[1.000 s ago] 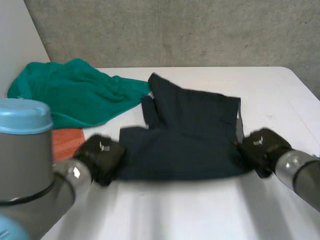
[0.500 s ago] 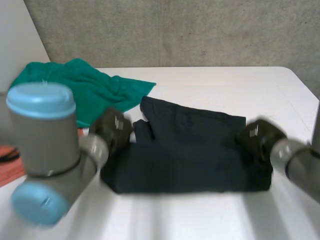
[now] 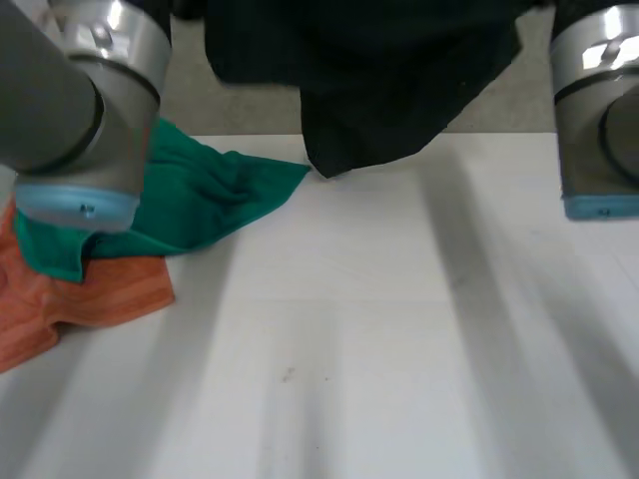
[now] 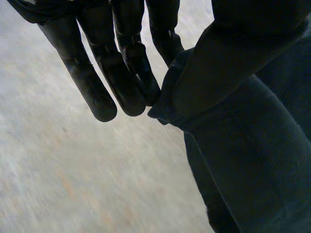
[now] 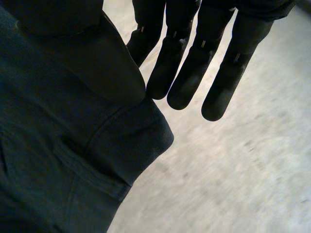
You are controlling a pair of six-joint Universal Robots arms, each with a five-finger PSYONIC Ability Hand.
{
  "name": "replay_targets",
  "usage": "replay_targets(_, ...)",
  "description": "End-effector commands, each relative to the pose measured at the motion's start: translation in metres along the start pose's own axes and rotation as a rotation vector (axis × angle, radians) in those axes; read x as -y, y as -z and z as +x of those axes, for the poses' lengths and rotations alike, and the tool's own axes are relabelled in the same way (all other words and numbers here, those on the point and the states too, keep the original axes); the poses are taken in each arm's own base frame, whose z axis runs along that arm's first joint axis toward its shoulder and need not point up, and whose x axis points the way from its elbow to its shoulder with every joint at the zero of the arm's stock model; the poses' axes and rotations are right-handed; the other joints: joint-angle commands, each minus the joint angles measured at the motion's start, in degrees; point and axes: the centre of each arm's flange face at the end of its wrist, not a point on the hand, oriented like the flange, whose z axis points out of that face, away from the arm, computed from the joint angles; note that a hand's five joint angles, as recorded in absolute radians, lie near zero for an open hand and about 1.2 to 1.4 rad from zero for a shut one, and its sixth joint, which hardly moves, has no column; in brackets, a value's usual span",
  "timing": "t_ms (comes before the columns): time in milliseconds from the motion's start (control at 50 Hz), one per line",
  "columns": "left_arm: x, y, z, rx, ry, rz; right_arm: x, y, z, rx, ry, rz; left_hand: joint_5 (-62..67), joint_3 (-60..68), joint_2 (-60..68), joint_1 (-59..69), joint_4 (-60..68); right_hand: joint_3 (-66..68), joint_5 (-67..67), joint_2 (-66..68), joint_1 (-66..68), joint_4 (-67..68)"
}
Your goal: Fold the laundry.
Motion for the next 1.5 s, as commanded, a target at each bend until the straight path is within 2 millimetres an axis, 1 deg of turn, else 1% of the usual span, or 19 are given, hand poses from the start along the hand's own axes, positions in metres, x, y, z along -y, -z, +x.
replay_targets(20,-0.062,0.048,0.034,-0.174,-0.002,-0.210,-0.068,0.045,-0.032,0.163,0.050,-0.316,12.2,11.6,11.1,14.2,11.3,11.0,11.3,11.1,14.1,11.3)
replay_targets(140,-0.113,0.109,0.058,-0.338,0.011,-0.435,-0.113,0.116,-0.050,0.350,0.116,-0.658,12.2,11.6,11.1,14.2,11.3,11.0,11.3,11.1,14.1,11.3)
replay_targets(200,-0.123,0.136,0.060,-0.392,0.018,-0.537,-0.116,0.143,-0.049,0.407,0.127,-0.755,12.2,11.6,11.1,14.2,11.3,11.0,11.3,11.1,14.1,11.3)
replay_targets(260,-0.122,0.153,0.058,-0.423,0.021,-0.601,-0.111,0.151,-0.044,0.425,0.128,-0.779,12.2,11.6,11.1,14.2,11.3,11.0,11.3,11.1,14.1,11.3)
replay_targets(420,-0.075,0.211,0.042,-0.597,-0.011,-0.836,-0.075,0.183,-0.020,0.595,0.205,-0.910,12.2,11.6,11.1,14.2,11.3,11.0,11.3,11.1,14.1,11.3)
replay_targets(560,-0.017,0.277,0.021,-0.898,-0.150,-1.145,-0.034,0.245,0.011,0.984,0.313,-1.186,12.2,11.6,11.1,14.2,11.3,11.0,11.3,11.1,14.1,11.3)
replay_targets(600,-0.009,0.281,0.021,-0.929,-0.167,-1.132,-0.028,0.249,0.012,1.040,0.334,-1.139,12.2,11.6,11.1,14.2,11.3,11.0,11.3,11.1,14.1,11.3)
replay_targets(700,-0.019,0.269,0.027,-0.904,-0.201,-1.069,-0.028,0.248,0.008,1.012,0.291,-1.096,12.2,11.6,11.1,14.2,11.3,11.0,11.3,11.1,14.1,11.3)
replay_targets(780,-0.041,0.246,0.035,-0.841,-0.254,-1.038,-0.041,0.238,0.004,0.947,0.255,-1.091,12.2,11.6,11.1,14.2,11.3,11.0,11.3,11.1,14.1,11.3)
replay_targets(920,-0.092,0.173,0.049,-0.593,-0.372,-0.863,-0.077,0.199,-0.012,0.683,0.188,-1.016,12.2,11.6,11.1,14.2,11.3,11.0,11.3,11.1,14.1,11.3)
replay_targets(1000,-0.114,0.112,0.059,-0.422,-0.336,-0.635,-0.101,0.166,-0.020,0.478,0.166,-0.902,12.2,11.6,11.1,14.2,11.3,11.0,11.3,11.1,14.1,11.3)
replay_targets(1140,-0.156,0.048,0.084,-0.296,-0.234,-0.360,-0.131,0.127,-0.037,0.282,0.172,-0.699,12.2,11.6,11.1,14.2,11.3,11.0,11.3,11.1,14.1,11.3)
replay_targets(1240,-0.194,0.032,0.100,-0.259,-0.227,-0.322,-0.167,0.105,-0.059,0.176,0.220,-0.546,12.2,11.6,11.1,14.2,11.3,11.0,11.3,11.1,14.1,11.3)
replay_targets(1340,-0.223,0.026,0.107,-0.201,-0.218,-0.331,-0.202,0.098,-0.076,0.118,0.269,-0.471,12.2,11.6,11.1,14.2,11.3,11.0,11.3,11.1,14.1,11.3)
replay_targets(1360,-0.224,0.024,0.107,-0.193,-0.211,-0.328,-0.207,0.098,-0.078,0.109,0.273,-0.464,12.2,11.6,11.1,14.2,11.3,2.7,2.9,2.8,5.8,2.9)
replay_targets(1380,-0.224,0.024,0.109,-0.196,-0.190,-0.326,-0.213,0.095,-0.081,0.088,0.274,-0.447,-2.3,-2.9,-3.3,-0.2,-3.2,-46.4,-46.1,-46.3,-43.3,-46.1)
replay_targets(1400,-0.222,0.024,0.110,-0.203,-0.178,-0.321,-0.214,0.093,-0.082,0.079,0.271,-0.442,-26.1,-26.7,-27.1,-24.0,-27.0,-59.0,-58.7,-58.9,-55.9,-58.7)
replay_targets(1420,-0.219,0.024,0.112,-0.214,-0.165,-0.313,-0.214,0.093,-0.083,0.077,0.266,-0.441,-52.8,-53.4,-53.9,-50.7,-53.7,-59.0,-58.7,-58.9,-55.9,-58.7)
replay_targets(1500,-0.195,0.027,0.114,-0.232,-0.127,-0.302,-0.198,0.087,-0.077,0.072,0.215,-0.448,-57.8,-58.4,-58.9,-55.8,-58.7,-59.0,-58.7,-58.9,-55.9,-58.7)
